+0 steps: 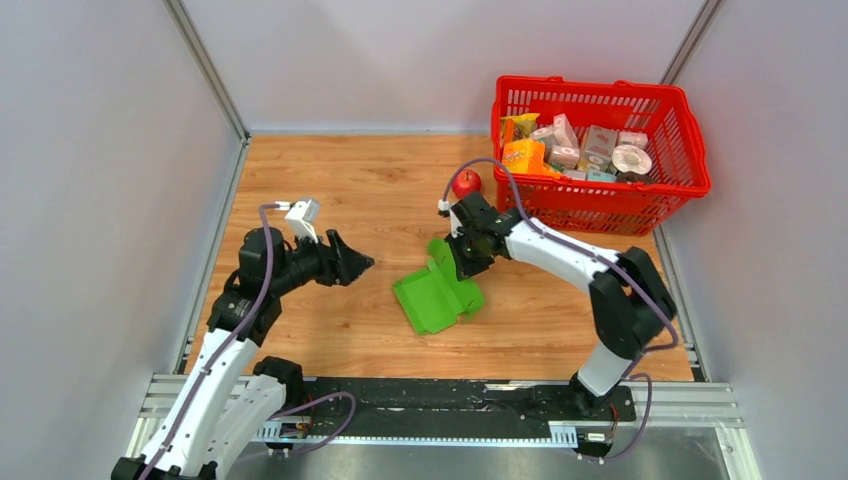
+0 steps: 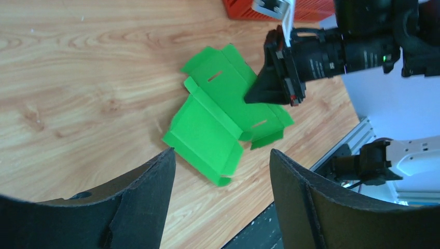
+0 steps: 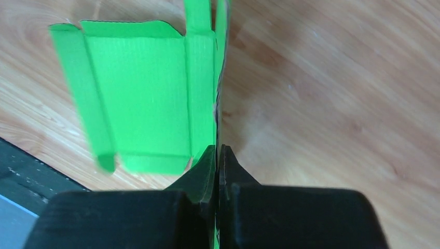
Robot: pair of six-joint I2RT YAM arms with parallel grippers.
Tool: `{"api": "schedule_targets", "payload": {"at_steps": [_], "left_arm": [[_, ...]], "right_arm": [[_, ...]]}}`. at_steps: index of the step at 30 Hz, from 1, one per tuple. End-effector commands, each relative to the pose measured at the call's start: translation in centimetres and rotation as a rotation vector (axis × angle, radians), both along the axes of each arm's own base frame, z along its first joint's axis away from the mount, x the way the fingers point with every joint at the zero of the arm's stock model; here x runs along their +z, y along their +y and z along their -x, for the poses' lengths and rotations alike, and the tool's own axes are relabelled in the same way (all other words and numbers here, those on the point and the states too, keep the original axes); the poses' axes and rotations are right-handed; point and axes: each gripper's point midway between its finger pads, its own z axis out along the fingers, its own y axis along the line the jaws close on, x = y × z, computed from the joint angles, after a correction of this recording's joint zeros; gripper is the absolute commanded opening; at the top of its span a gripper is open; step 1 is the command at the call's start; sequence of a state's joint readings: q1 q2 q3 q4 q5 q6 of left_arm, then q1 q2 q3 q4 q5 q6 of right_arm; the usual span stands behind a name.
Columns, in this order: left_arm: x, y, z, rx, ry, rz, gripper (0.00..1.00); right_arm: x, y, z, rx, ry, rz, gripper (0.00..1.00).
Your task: Fold the paper box
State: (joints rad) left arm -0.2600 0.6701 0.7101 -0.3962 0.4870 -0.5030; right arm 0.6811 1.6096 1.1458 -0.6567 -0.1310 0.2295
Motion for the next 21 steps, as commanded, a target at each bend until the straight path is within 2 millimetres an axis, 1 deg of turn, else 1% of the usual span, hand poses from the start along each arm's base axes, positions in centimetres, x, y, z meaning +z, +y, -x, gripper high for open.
{"api": "schedule_targets", "payload": {"at_steps": [1,2,3,4,5,6,7,8,9,10,11,12,14,15,16,17,18,21], "left_arm": [[-1.8,-0.2,-0.4,0.019,0.023,-0.025,0.73],[-2.4,-0.2,-0.8,0.033,0.042,-0.040,0.72],[-3.1,-0.3,-0.8,0.036,0.055,-0.050,0.71],[-3.5,-0.6,-0.8,0.028,0.064,-0.058,0.71],[-4.0,-0.7,-1.1,0.038,0.078,-0.064,0.71],[-4.6,-0.8,-1.2,0.039,0.095,-0.065,0.70],[-5.1,-1.1,-1.3,0.033,0.111,-0.064,0.70],[-5.0,-1.4,-1.5,0.031,0.108,-0.046,0.69],[-5.4,-1.5,-1.6,0.033,0.114,-0.044,0.68],[-5.5,-1.6,-1.8,0.036,0.117,-0.043,0.68],[-5.6,-1.5,-2.2,0.057,0.110,-0.037,0.68],[-5.7,-1.5,-2.3,0.063,0.111,-0.039,0.68],[-5.7,-1.5,-2.6,0.062,0.098,-0.045,0.68],[-5.8,-1.4,-2.8,0.066,0.096,-0.051,0.68],[-6.3,-1.4,-3.0,0.067,0.108,-0.063,0.68],[-6.2,-1.5,-3.2,0.063,0.104,-0.070,0.68],[-6.5,-1.6,-3.3,0.060,0.113,-0.074,0.68],[-7.2,-2.7,-4.1,0.022,0.134,-0.057,0.68]], "right_arm": [[-1.1,1.3,0.3,0.220,0.060,0.066,0.00],[-1.0,2.1,0.5,0.249,0.074,0.038,0.01],[-0.4,3.1,0.1,0.285,0.051,0.016,0.03],[-0.5,3.6,0.0,0.293,0.052,0.000,0.03],[-0.1,4.4,0.3,0.344,0.055,-0.042,0.04],[0.2,5.0,0.0,0.368,0.037,-0.069,0.05],[0.3,5.4,-0.1,0.377,0.031,-0.084,0.06],[0.5,5.8,-0.1,0.393,0.033,-0.103,0.06],[0.5,6.0,-0.3,0.398,0.027,-0.102,0.08],[0.3,6.2,-0.7,0.396,0.020,-0.094,0.13],[-0.1,5.6,-1.6,0.367,-0.003,-0.051,0.22],[-0.4,5.2,-2.1,0.346,-0.017,-0.019,0.38],[-0.6,3.9,-3.3,0.281,-0.061,0.052,0.44],[-0.4,3.8,-3.5,0.263,-0.084,0.061,0.54],[-0.2,3.4,-3.8,0.235,-0.103,0.070,0.57],[0.1,2.4,-3.8,0.174,-0.122,0.092,0.61],[0.3,2.3,-3.7,0.164,-0.131,0.090,0.66],[0.6,1.4,-2.7,0.128,-0.121,0.083,0.70]]}}
